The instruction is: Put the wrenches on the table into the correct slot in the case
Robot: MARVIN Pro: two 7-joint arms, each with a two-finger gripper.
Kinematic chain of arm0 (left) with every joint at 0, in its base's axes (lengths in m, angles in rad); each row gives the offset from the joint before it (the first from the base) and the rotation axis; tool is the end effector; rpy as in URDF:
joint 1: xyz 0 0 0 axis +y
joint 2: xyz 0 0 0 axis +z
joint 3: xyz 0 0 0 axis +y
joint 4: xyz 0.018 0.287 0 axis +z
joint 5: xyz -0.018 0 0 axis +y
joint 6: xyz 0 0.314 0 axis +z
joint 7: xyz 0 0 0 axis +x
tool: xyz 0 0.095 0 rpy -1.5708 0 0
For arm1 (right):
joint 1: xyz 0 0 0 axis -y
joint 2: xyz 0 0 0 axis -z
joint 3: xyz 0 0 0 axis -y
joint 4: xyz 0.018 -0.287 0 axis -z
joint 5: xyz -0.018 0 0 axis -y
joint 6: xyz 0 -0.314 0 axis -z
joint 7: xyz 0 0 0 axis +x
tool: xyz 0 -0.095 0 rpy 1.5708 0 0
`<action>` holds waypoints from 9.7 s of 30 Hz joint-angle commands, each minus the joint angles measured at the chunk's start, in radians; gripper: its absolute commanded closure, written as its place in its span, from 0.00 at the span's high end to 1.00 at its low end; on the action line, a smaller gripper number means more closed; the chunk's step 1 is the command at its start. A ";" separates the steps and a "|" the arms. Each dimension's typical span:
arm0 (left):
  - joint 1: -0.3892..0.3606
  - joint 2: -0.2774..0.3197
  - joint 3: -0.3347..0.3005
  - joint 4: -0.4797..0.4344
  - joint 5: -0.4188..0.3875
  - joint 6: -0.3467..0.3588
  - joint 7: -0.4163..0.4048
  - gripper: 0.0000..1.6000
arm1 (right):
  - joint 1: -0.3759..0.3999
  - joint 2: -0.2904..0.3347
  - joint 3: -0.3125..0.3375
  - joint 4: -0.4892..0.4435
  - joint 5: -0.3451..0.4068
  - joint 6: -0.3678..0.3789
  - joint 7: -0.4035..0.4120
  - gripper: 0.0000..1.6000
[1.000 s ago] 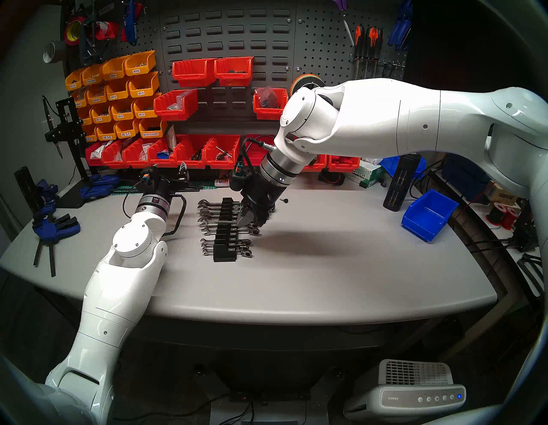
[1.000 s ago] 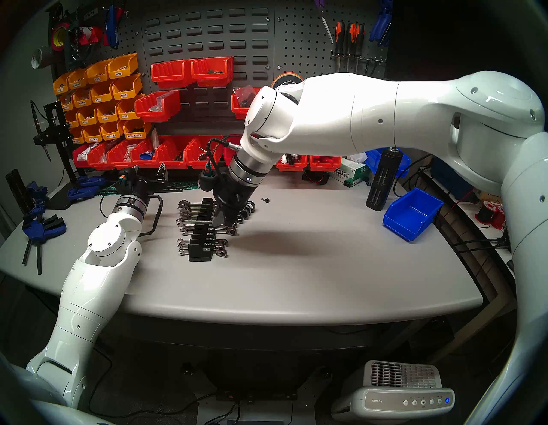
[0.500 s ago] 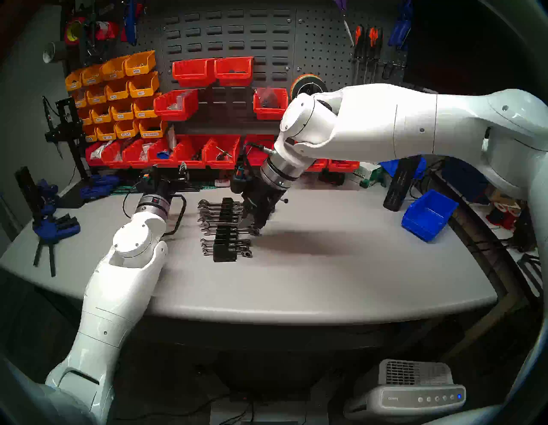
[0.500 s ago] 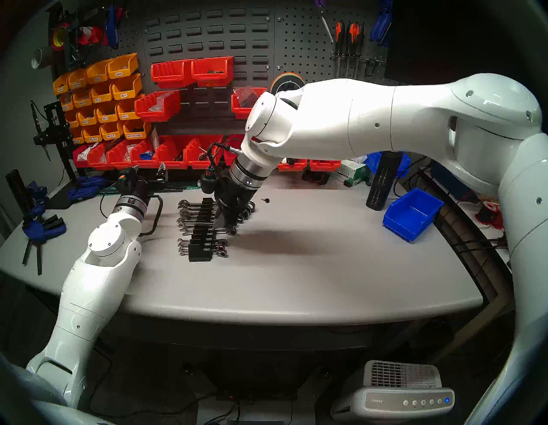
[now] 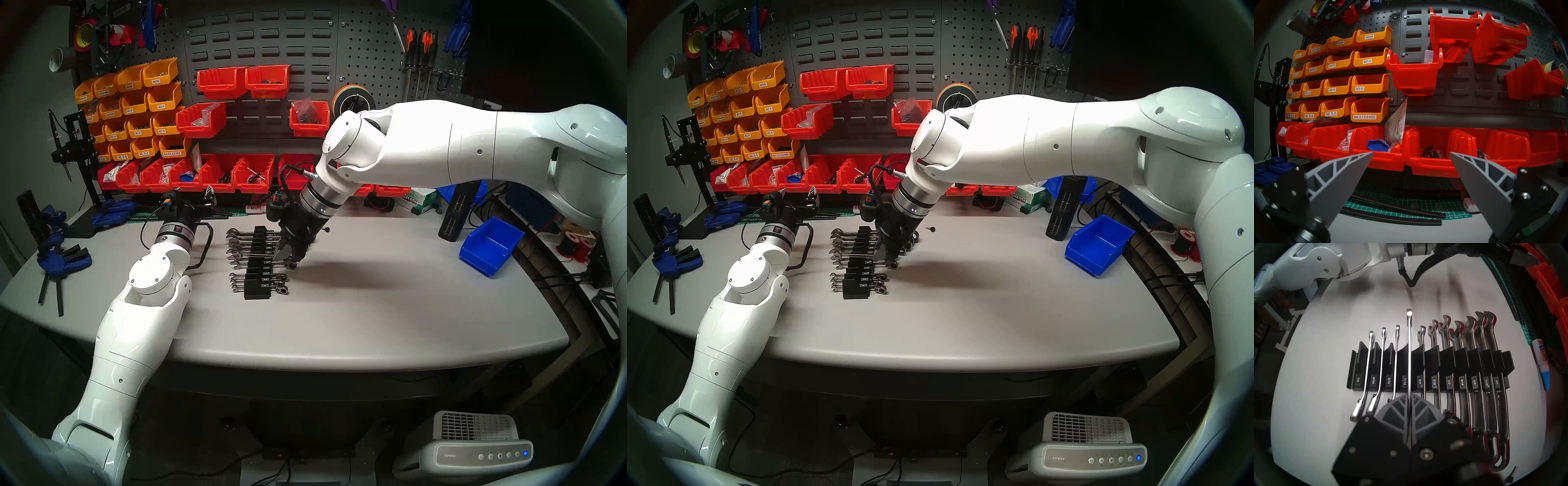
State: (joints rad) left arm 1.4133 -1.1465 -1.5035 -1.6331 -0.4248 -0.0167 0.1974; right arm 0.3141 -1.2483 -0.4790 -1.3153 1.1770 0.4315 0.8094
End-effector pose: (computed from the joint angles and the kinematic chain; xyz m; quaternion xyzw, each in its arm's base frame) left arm 0.4624 0.1076 -0.1950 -0.6310 -0.0445 -0.7738 0.0329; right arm 0.4796 0.1940 -0.0806 -0.6428 -0.7183 -0.2103 0.1632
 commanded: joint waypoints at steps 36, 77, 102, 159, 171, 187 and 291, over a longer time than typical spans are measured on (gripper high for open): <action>-0.027 0.001 -0.009 -0.030 0.000 -0.012 0.000 1.00 | 0.021 -0.049 -0.002 0.086 -0.015 -0.026 0.059 0.00; -0.027 0.001 -0.009 -0.030 0.000 -0.012 0.000 1.00 | 0.008 -0.102 -0.020 0.143 0.007 -0.023 0.078 0.00; -0.027 0.001 -0.009 -0.030 0.000 -0.012 0.000 1.00 | 0.010 -0.122 -0.035 0.169 0.010 -0.027 0.107 0.00; -0.027 0.001 -0.009 -0.029 0.000 -0.012 0.000 1.00 | 0.030 -0.148 -0.046 0.223 0.014 -0.020 0.175 0.35; -0.027 0.001 -0.009 -0.029 0.000 -0.012 0.000 1.00 | 0.039 -0.140 -0.045 0.204 0.015 -0.016 0.158 0.32; -0.027 0.001 -0.008 -0.029 0.000 -0.011 0.000 1.00 | 0.108 -0.036 -0.035 0.063 0.037 0.025 0.100 0.22; -0.027 0.001 -0.009 -0.029 0.000 -0.012 0.000 1.00 | 0.165 0.595 -0.085 -0.726 0.342 -0.271 -0.981 1.00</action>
State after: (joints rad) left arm 1.4135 -1.1465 -1.5032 -1.6316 -0.4248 -0.0157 0.1974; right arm 0.4538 -0.6726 -0.5878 -2.0433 1.5219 0.1777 -0.1660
